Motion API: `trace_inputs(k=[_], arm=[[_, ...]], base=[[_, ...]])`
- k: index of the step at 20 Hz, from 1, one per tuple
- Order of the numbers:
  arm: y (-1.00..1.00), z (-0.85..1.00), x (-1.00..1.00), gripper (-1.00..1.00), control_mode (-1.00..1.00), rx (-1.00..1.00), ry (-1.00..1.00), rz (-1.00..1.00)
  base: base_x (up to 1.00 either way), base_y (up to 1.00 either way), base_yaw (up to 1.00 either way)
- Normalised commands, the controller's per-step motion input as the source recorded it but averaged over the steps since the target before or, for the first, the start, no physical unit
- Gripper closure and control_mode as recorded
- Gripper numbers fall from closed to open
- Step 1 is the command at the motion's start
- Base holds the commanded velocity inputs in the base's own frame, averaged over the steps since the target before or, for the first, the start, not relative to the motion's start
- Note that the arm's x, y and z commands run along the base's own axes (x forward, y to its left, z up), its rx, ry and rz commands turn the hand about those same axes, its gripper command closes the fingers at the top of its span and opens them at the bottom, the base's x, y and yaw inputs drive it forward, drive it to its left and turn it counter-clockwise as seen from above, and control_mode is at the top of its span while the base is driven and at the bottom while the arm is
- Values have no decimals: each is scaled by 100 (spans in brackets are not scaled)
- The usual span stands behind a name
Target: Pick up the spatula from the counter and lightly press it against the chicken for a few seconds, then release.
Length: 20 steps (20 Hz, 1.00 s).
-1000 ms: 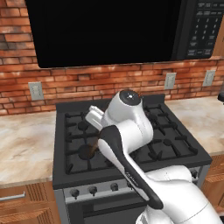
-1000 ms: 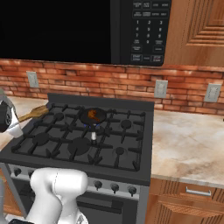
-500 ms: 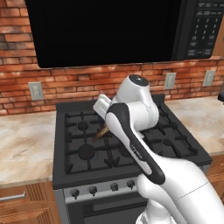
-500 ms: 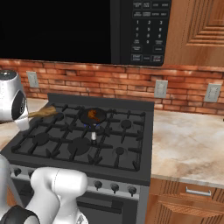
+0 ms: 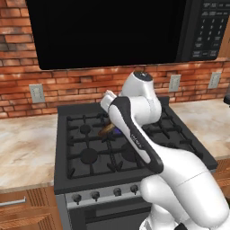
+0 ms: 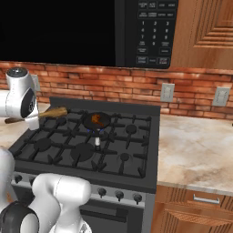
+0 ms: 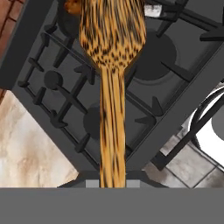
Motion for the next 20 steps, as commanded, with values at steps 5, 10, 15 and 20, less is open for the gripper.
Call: trace_inputs(k=[5,10,15,20], arm=[[-25,-2,28,100,-100,0,0,-3],[-16,-10,32,100,-100,0,1,-4],[-9,-4,31,100,-100,0,2,-4],[-6,-9,33,100,-100,0,4,-5]], base=[[0,0,0],[0,0,0],[0,0,0],[0,0,0]])
